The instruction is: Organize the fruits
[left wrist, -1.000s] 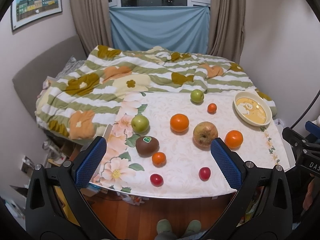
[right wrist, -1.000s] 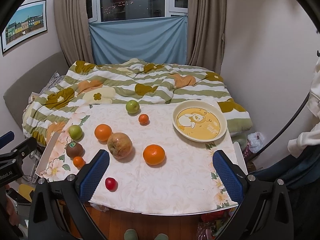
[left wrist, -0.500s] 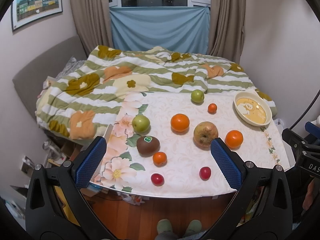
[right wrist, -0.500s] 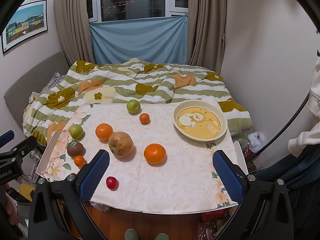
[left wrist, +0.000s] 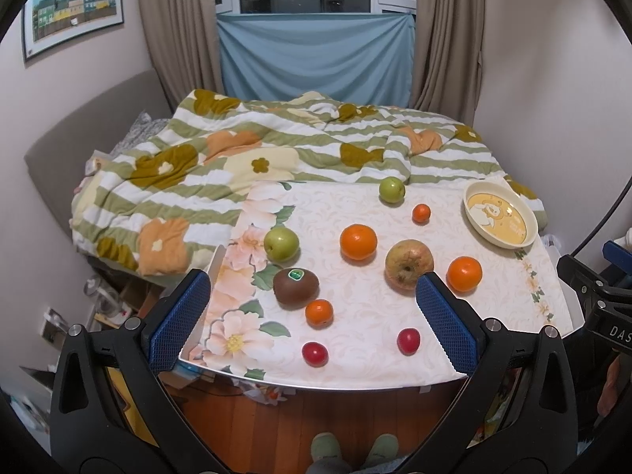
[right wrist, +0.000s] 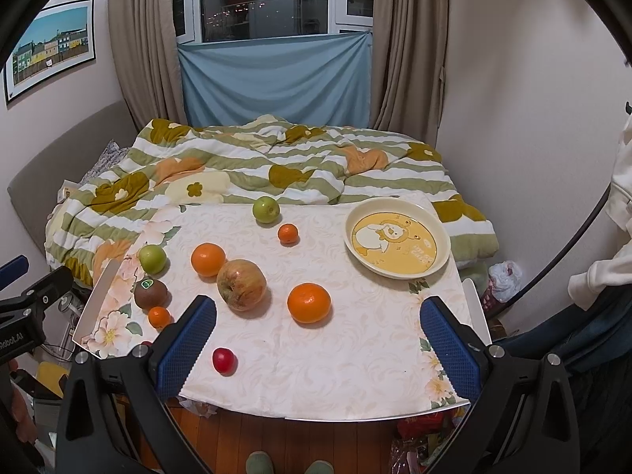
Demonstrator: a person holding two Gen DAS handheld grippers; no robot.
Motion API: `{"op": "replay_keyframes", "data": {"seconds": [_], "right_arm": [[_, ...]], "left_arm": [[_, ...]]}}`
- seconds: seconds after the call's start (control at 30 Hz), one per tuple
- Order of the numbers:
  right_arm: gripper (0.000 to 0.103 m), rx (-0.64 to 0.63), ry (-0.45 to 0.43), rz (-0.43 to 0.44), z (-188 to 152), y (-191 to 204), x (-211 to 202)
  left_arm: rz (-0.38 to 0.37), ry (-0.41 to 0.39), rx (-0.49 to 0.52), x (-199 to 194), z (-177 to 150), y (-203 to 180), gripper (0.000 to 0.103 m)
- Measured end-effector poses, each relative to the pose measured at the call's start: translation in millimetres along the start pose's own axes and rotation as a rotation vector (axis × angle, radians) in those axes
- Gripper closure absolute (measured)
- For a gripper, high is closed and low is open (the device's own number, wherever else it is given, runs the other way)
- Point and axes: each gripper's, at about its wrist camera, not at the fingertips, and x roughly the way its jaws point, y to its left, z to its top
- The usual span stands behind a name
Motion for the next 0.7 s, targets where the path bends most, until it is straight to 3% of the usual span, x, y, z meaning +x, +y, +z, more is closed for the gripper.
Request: {"op": "replay_keyframes", "data": {"seconds": [0.7], "right_arm": [[0.0, 0.0, 0.0, 0.0, 0.1, 1.0, -1.8]], "left_arm": [[0.001, 0.001, -0.001, 0.5, -0.4, -0.4, 0.0]]}}
